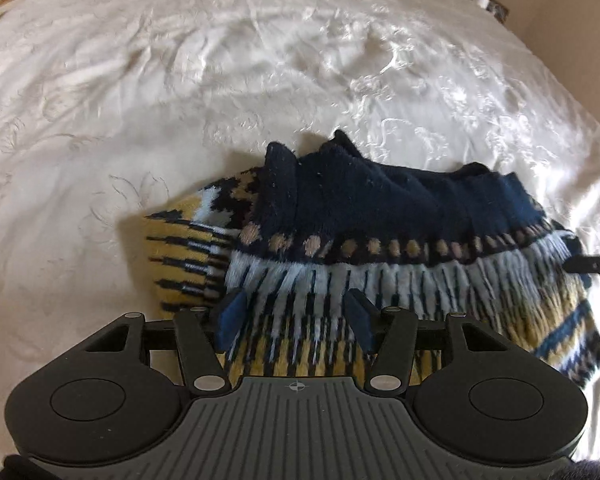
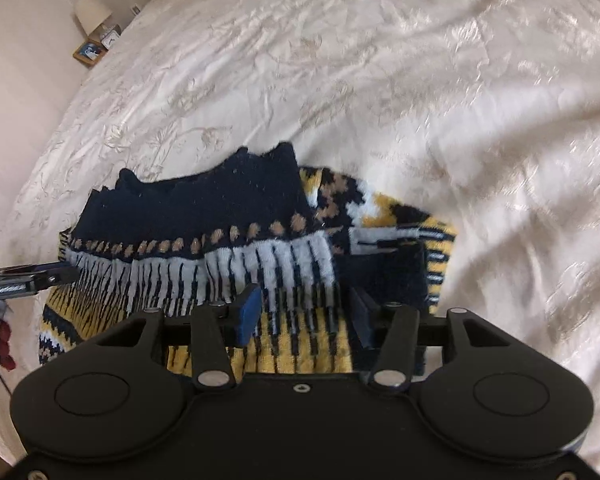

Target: Fold small clothes

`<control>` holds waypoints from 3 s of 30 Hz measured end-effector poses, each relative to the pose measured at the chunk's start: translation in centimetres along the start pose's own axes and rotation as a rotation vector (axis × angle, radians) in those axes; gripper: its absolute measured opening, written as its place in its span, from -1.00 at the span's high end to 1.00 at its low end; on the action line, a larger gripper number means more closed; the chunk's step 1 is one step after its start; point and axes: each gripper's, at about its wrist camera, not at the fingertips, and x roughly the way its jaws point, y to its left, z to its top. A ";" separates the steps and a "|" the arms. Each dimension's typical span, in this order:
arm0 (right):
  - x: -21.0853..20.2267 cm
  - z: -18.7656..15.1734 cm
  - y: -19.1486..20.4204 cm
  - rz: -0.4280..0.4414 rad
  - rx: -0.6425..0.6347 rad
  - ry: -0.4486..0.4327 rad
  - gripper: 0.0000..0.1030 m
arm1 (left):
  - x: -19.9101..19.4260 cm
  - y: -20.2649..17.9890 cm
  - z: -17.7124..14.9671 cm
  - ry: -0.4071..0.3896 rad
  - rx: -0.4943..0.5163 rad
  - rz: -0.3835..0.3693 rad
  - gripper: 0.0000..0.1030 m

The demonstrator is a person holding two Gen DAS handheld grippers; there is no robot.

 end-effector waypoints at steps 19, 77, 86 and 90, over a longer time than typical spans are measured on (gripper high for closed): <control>1.4 -0.2 0.1 -0.185 -0.022 0.009 0.65 | -0.5 1.4 1.4 -0.008 0.042 0.116 0.69; -9.2 -17.9 -0.3 -0.048 0.348 0.000 -0.99 | -5.0 -7.0 -16.3 0.164 -0.122 0.194 -0.54; -10.4 -13.1 -4.2 0.095 0.300 -0.087 -0.99 | -9.6 -12.7 -17.4 0.050 -0.138 0.261 -0.50; -9.5 -10.0 -5.3 0.147 0.267 -0.095 -0.99 | -10.8 -14.5 -17.0 0.010 -0.164 0.269 -0.50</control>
